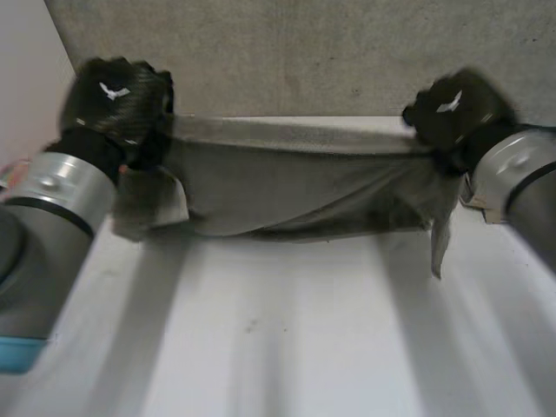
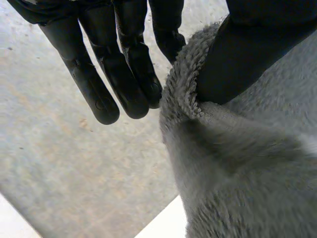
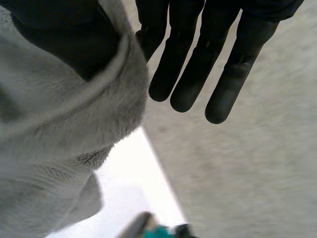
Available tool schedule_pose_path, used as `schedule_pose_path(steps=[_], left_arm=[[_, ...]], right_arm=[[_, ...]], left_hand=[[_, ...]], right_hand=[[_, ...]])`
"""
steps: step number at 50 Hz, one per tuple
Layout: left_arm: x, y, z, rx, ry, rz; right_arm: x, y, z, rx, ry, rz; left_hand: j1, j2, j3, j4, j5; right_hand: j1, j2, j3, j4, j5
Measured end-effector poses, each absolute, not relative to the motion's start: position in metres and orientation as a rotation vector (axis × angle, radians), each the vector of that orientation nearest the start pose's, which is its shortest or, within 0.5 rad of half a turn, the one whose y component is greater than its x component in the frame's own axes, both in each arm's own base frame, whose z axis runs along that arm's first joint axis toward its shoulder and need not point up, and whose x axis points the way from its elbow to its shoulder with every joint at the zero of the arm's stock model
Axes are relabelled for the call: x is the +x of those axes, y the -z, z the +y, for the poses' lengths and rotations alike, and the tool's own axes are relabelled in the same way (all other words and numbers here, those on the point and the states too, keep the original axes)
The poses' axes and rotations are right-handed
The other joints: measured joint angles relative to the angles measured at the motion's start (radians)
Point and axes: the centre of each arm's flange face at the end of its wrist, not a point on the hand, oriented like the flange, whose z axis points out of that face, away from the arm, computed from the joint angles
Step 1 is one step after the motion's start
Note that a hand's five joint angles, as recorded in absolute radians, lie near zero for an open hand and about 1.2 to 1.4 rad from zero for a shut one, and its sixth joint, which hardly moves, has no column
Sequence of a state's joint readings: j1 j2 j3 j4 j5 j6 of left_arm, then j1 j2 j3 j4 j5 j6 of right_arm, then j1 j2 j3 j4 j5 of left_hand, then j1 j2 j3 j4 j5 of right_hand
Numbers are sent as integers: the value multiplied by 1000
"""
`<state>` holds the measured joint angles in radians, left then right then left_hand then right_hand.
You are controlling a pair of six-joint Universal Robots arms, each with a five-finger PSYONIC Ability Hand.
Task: Fold the laundry.
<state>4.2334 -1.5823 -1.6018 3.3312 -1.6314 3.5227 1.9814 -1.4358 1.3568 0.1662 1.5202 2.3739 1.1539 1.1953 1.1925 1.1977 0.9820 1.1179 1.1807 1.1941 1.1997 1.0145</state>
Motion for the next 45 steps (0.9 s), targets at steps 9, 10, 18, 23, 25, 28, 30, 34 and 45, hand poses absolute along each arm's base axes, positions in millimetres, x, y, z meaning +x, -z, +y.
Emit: schedule_pose_path(steps=[9, 10, 18, 23, 25, 28, 30, 34, 45], left_arm=[[-244, -292, -224, 969, 2055, 2107], [-245, -286, -225, 986, 2028, 2121], [-269, -231, -273, 1073, 1961, 2076], [-286, -232, -311, 1039, 2106, 1863], [-294, -242, -331, 1003, 2193, 1712], [-303, -266, -354, 919, 2315, 1484], [-307, -283, -364, 856, 2383, 1354], [-312, -323, -375, 703, 2514, 1097], [-300, -348, -349, 585, 2667, 1051]], right_arm=[[232, -339, -235, -1560, 2151, 2141], [232, -335, -237, -1575, 2125, 2157], [246, -270, -284, -1665, 1904, 2286], [257, -252, -321, -1616, 2042, 2266], [264, -254, -342, -1555, 2206, 2208], [272, -272, -364, -1432, 2474, 2067], [276, -289, -375, -1331, 2659, 1941], [281, -338, -386, -1059, 3042, 1583], [283, -353, -373, -999, 3118, 1367]], left_hand=[[0, 1, 1, 0, 0], [0, 1, 1, 1, 0], [0, 2, 1, 4, 0], [0, 2, 1, 4, 0], [0, 3, 1, 4, 0], [0, 3, 1, 4, 0], [0, 3, 1, 4, 0], [0, 3, 2, 4, 0], [-1, 3, 2, 4, 24]], right_hand=[[0, 0, 0, 0, 22], [0, 0, 0, 0, 23], [0, 0, 0, 0, 27], [0, 0, 0, 0, 27], [0, 0, 0, 0, 27], [0, 0, 0, 1, 27], [0, 0, 0, 1, 27], [0, 0, 0, 1, 27], [0, 1, 1, 1, 27]])
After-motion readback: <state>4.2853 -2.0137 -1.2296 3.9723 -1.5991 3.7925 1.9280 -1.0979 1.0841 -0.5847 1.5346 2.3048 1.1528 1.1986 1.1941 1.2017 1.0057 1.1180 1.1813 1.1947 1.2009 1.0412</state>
